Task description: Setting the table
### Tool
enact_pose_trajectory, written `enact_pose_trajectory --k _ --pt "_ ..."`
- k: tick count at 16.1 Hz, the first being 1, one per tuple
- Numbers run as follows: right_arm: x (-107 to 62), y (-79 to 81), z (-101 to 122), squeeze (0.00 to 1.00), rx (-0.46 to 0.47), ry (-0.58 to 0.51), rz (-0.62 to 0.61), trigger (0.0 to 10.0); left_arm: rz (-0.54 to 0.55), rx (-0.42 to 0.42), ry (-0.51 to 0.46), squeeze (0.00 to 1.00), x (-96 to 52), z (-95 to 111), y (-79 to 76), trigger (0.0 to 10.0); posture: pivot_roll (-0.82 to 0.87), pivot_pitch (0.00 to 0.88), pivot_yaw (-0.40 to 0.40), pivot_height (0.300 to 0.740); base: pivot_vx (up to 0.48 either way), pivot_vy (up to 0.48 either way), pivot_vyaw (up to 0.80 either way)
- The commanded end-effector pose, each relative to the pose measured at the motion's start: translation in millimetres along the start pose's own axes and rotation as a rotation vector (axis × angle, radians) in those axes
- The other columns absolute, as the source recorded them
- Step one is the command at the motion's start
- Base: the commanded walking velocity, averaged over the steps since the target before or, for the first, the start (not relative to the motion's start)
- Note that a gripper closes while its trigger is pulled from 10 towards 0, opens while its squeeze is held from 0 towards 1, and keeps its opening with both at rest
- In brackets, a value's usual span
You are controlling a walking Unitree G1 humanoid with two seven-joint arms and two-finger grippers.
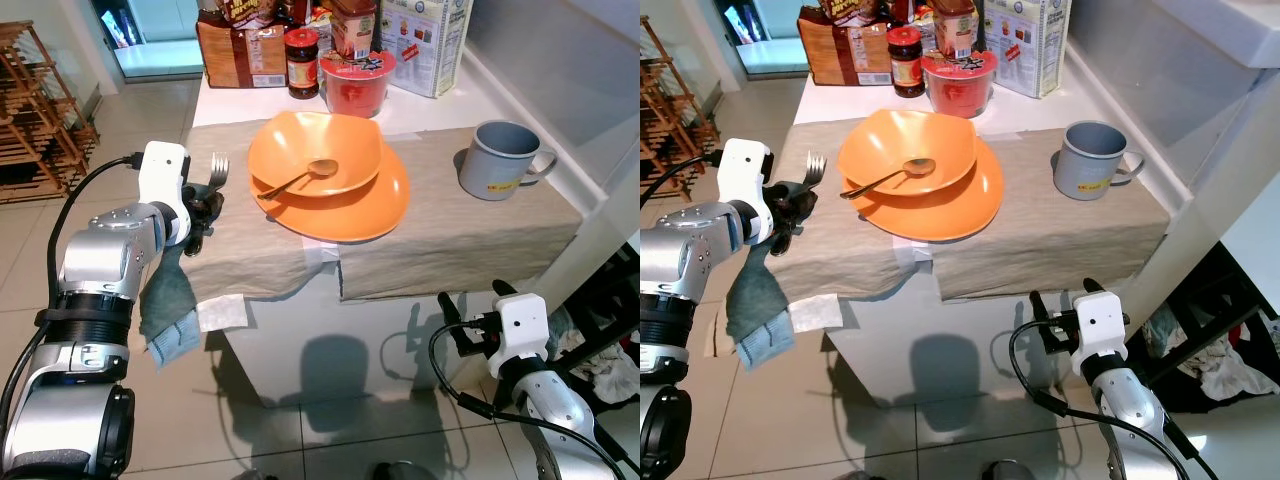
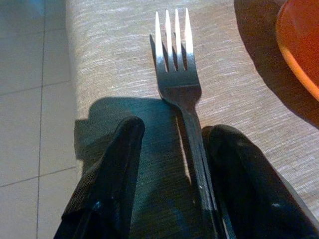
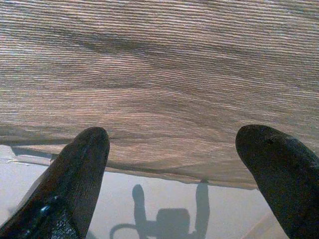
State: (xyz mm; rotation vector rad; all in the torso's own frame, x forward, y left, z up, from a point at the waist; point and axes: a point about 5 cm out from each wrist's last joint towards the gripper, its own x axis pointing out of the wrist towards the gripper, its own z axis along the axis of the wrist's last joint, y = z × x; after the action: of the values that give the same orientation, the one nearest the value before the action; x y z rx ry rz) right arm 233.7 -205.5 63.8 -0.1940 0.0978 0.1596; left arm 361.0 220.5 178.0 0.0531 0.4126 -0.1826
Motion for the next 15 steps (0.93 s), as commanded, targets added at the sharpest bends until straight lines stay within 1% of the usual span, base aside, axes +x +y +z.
enact_pose_trajectory --k 1,2,3,5,8,10,12,13,14,15 --pt "1.2 1.2 4 0.0 -0.009 -0.007 0.008 10.0 -0.036 -0.005 0.035 0.0 2.1 -3 -6.9 10.0 -0.12 0.056 0.055 0.74 0.0 0.0 0.0" --pt "1.2 1.6 4 0.0 -0.01 -0.006 0.008 10.0 -0.053 -0.021 0.054 0.0 3.1 -5 -11.6 8.4 -0.12 0.057 0.056 0.74 0.0 0.0 0.0" --pt "1.1 1.7 4 0.0 -0.01 -0.005 0.007 10.0 -0.065 -0.04 0.088 0.0 3.1 -9 -15.3 0.0 -0.13 0.059 0.056 0.74 0.0 0.0 0.0" --pt "1.1 1.4 4 0.0 -0.011 -0.003 0.006 10.0 -0.087 -0.056 0.13 0.0 3.3 -13 -18.6 0.0 -0.13 0.06 0.055 0.74 0.0 0.0 0.0" --pt "2.0 1.4 4 0.0 -0.012 -0.001 0.006 10.0 -0.087 -0.024 0.157 0.0 4.6 -13 -21.1 0.0 -0.13 0.062 0.057 0.74 0.0 0.0 0.0" --pt "1.7 1.5 3 0.0 -0.011 0.001 0.006 10.0 -0.092 -0.004 0.159 0.0 4.5 -14 -22.2 0.0 -0.13 0.06 0.057 0.74 0.0 0.0 0.0" --pt "1.8 1.4 3 0.0 -0.012 0.001 0.006 10.0 -0.062 0.021 0.138 0.0 4.7 -11 -16.6 0.0 -0.13 0.061 0.057 0.74 0.0 0.0 0.0" --pt "1.6 1.3 3 0.0 -0.013 0.003 0.006 10.0 -0.066 0.046 0.12 0.0 5.0 -8 -16.6 4.1 -0.13 0.061 0.057 0.74 0.0 0.0 0.0" --pt "1.3 1.2 3 0.0 -0.013 0.003 0.007 10.0 -0.083 0.052 0.1 0.0 5.4 -6 -19.8 10.0 -0.13 0.065 0.057 0.74 0.0 0.0 0.0" --pt "1.1 1.3 3 0.0 -0.013 0.004 0.007 10.0 -0.091 0.051 0.089 0.0 5.7 -4 -21.4 10.0 -0.13 0.065 0.057 0.74 0.0 0.0 0.0"
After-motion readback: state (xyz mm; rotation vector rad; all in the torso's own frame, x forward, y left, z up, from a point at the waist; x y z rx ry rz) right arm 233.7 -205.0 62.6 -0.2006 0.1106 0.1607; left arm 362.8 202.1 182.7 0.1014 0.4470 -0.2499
